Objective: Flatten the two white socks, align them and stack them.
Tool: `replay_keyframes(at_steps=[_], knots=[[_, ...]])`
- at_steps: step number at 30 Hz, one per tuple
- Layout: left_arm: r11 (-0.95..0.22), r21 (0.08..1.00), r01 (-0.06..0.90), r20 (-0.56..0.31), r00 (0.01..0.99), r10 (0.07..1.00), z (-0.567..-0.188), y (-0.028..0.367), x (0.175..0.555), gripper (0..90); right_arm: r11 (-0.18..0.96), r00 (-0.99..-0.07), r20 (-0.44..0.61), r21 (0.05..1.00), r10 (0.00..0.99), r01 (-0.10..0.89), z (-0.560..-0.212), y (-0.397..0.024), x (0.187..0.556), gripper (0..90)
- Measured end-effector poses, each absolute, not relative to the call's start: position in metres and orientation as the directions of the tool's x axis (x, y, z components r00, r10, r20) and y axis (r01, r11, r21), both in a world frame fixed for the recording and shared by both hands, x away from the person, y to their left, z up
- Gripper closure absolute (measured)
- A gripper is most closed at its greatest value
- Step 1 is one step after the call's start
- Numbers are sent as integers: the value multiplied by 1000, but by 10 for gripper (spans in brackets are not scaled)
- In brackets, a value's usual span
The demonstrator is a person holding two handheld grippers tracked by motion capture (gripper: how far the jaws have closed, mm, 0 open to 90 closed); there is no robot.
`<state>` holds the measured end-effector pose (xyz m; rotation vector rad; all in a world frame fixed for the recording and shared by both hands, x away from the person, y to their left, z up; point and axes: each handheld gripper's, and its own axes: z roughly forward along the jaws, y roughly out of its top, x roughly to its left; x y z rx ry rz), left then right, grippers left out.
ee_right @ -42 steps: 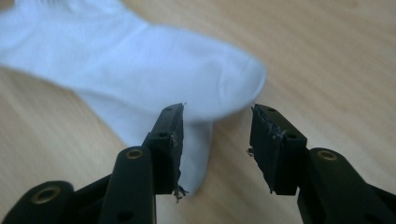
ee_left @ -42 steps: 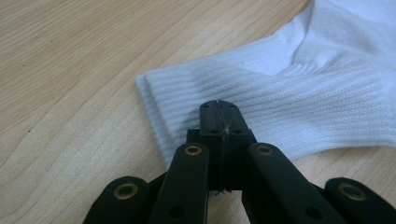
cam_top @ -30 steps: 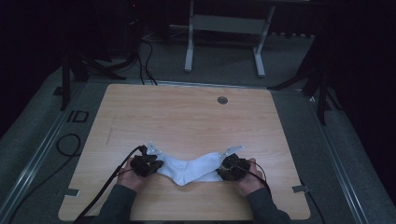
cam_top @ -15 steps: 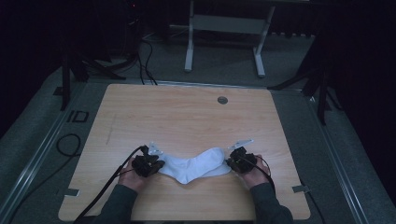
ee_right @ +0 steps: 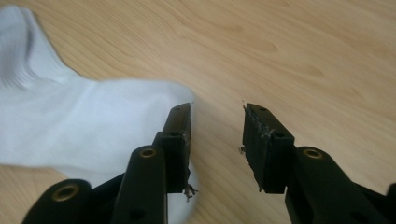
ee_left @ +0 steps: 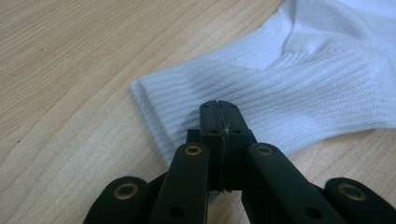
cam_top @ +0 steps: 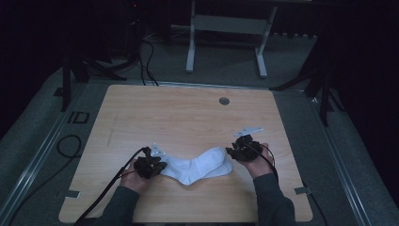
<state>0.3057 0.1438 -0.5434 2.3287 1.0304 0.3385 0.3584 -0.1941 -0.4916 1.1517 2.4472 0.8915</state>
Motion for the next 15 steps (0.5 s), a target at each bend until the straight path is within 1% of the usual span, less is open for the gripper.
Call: replay_keyframes(at_steps=[3,6,7,9,10,15], knots=[[-543,589,599,1,671,741,-543,144,306,898,507,-659,3,636,752,581,-495,-182,364,597],[-542,587,601,-2,671,742,-543,144,306,898,517,-661,18,607,750,604,-506,-173,374,598],[-542,588,601,-1,670,742,-543,144,305,898,519,-659,24,594,752,614,-510,-172,377,624],[-541,588,601,-1,670,743,-543,144,305,898,535,-658,12,570,753,623,-514,-171,379,813],[-541,588,601,-1,670,743,-543,144,305,898,539,-657,7,567,754,623,-514,-171,378,872],[-544,587,600,3,671,742,-543,144,305,898,529,-648,-33,611,761,589,-496,-180,363,887]])
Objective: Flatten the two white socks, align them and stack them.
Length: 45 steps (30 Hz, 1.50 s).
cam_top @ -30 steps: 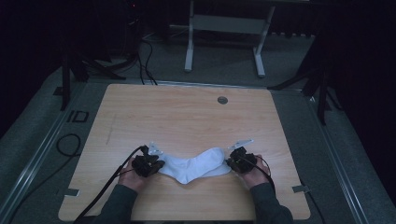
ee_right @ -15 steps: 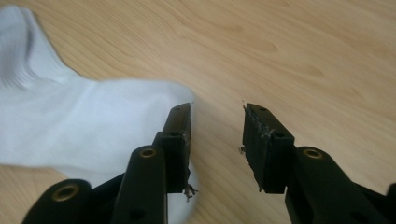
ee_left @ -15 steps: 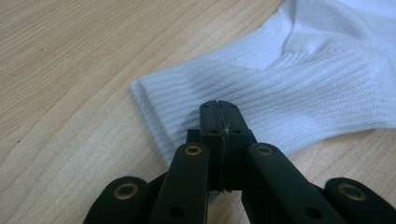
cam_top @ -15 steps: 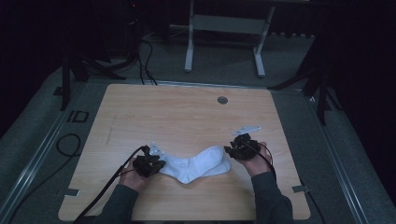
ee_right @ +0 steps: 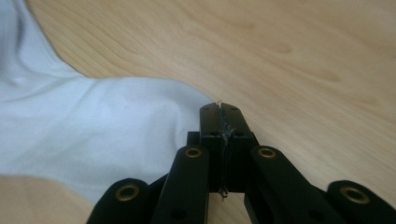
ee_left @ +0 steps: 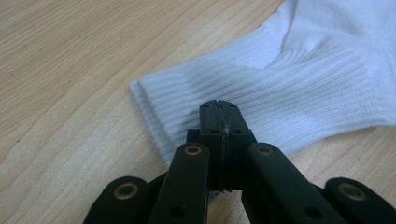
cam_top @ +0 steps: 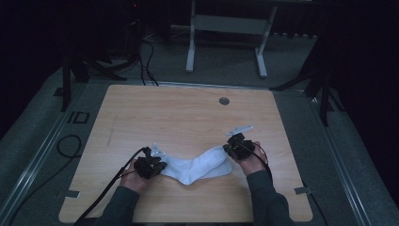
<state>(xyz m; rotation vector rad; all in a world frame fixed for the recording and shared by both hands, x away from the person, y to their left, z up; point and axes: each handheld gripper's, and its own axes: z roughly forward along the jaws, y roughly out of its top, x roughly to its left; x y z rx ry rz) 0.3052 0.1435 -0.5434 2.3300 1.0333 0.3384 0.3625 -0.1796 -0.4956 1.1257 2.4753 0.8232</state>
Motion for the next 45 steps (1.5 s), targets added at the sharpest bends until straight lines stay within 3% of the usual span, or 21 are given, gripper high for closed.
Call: replay_keyframes(at_steps=[8,25,34,38,45], knots=[[-536,589,604,-6,667,745,-544,143,305,898,503,-625,-50,644,779,576,-481,-200,343,887],[-537,588,606,-10,668,744,-544,142,304,898,508,-639,-9,616,769,602,-519,-207,333,880],[-539,588,603,-8,671,742,-544,142,304,898,481,-640,-34,692,768,539,-514,-211,336,879],[-542,588,600,-6,673,739,-543,142,303,896,505,-642,5,614,766,607,-529,-213,342,750],[-537,602,591,-14,680,733,-541,143,303,843,446,-616,27,666,787,598,-518,-227,340,607]])
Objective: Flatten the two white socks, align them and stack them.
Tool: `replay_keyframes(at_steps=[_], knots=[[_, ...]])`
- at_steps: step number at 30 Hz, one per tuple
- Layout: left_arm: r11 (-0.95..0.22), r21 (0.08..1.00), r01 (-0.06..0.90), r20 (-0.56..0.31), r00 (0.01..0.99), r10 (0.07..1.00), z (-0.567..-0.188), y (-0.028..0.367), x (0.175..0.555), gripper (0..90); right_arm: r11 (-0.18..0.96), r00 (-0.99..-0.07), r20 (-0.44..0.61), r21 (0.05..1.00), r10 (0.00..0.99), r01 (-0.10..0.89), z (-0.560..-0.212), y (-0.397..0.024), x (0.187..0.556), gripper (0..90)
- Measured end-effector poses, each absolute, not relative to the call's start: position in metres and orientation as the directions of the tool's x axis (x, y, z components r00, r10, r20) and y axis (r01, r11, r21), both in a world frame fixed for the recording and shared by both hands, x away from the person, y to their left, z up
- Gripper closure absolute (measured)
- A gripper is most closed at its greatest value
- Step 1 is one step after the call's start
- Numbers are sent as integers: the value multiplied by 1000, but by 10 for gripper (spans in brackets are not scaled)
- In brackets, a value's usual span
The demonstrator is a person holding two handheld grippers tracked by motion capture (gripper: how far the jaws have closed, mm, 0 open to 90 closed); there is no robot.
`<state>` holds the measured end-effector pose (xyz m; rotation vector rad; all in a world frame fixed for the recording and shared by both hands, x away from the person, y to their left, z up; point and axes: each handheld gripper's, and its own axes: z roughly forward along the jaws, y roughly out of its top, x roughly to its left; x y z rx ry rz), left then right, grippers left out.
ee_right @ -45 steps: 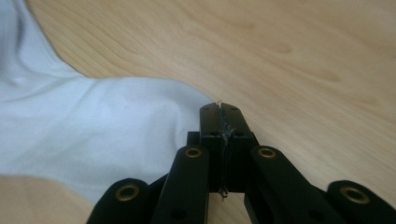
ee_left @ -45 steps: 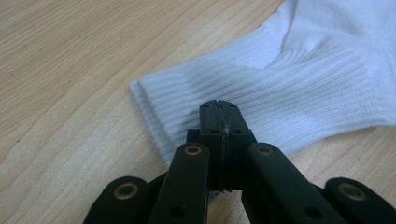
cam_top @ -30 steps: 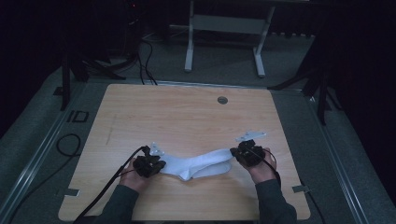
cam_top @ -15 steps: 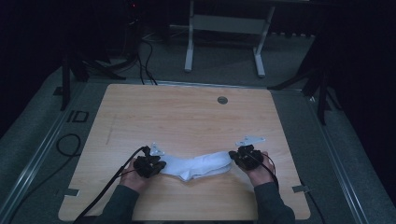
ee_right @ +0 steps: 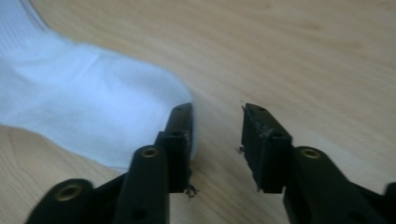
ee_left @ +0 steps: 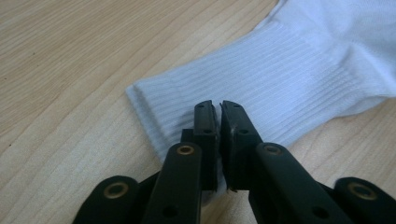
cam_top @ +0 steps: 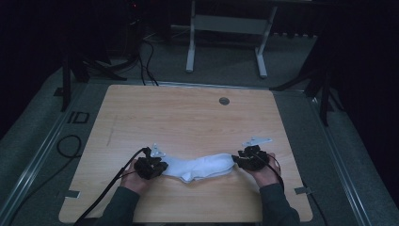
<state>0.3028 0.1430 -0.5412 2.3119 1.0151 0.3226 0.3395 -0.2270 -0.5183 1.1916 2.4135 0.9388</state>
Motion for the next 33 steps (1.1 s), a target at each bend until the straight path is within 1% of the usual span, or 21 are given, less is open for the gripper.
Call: replay_keyframes(at_steps=[3,11,20,33], knots=[[-531,610,588,-20,682,731,-539,145,303,820,425,-602,29,680,798,597,-512,-232,340,585],[-486,655,579,-21,657,754,-530,158,302,817,380,-563,38,700,825,605,-504,-245,344,566],[-432,670,604,-32,605,796,-525,175,306,810,355,-537,51,698,842,622,-505,-255,350,560],[-411,670,618,-29,575,818,-525,185,308,806,336,-511,56,691,858,640,-511,-265,351,559]])
